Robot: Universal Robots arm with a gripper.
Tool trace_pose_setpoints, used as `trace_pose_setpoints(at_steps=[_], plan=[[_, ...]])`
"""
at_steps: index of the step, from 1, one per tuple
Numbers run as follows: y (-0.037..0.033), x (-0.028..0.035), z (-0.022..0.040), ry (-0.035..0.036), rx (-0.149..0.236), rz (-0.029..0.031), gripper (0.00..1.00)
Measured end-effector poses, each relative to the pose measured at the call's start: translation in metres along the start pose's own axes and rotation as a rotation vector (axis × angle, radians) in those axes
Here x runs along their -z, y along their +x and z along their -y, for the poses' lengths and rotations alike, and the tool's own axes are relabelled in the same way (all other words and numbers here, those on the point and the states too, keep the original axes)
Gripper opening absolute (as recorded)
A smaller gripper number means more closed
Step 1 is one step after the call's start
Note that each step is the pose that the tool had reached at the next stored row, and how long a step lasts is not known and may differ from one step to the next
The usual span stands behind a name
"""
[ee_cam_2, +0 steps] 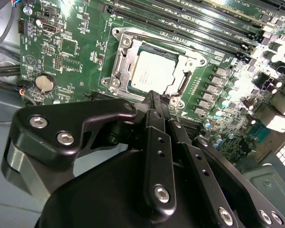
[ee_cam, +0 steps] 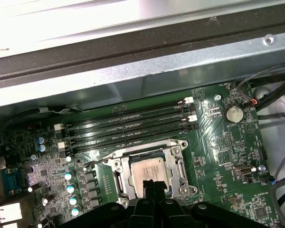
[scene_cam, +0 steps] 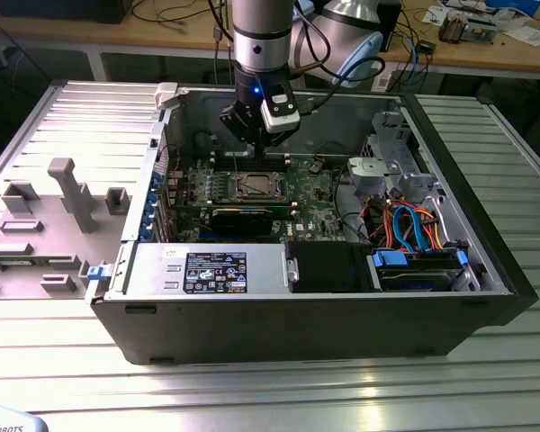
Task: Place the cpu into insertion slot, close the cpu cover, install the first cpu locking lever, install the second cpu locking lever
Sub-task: 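Install the first cpu locking lever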
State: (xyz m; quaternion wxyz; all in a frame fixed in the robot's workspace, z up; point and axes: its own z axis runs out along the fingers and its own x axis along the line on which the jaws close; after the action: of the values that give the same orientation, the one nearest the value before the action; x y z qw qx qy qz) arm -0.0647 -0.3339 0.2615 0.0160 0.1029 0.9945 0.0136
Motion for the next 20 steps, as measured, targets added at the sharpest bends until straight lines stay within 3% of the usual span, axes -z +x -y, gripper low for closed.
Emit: trace_pose_setpoints(at_steps=[12,20], plan=[[0.0,0.0,0.0002,-0.0002,0.008,-0.0003,0.11],[0.0002,-0.0003,0.0002,-0.0038,0.133,-0.004,0.11]])
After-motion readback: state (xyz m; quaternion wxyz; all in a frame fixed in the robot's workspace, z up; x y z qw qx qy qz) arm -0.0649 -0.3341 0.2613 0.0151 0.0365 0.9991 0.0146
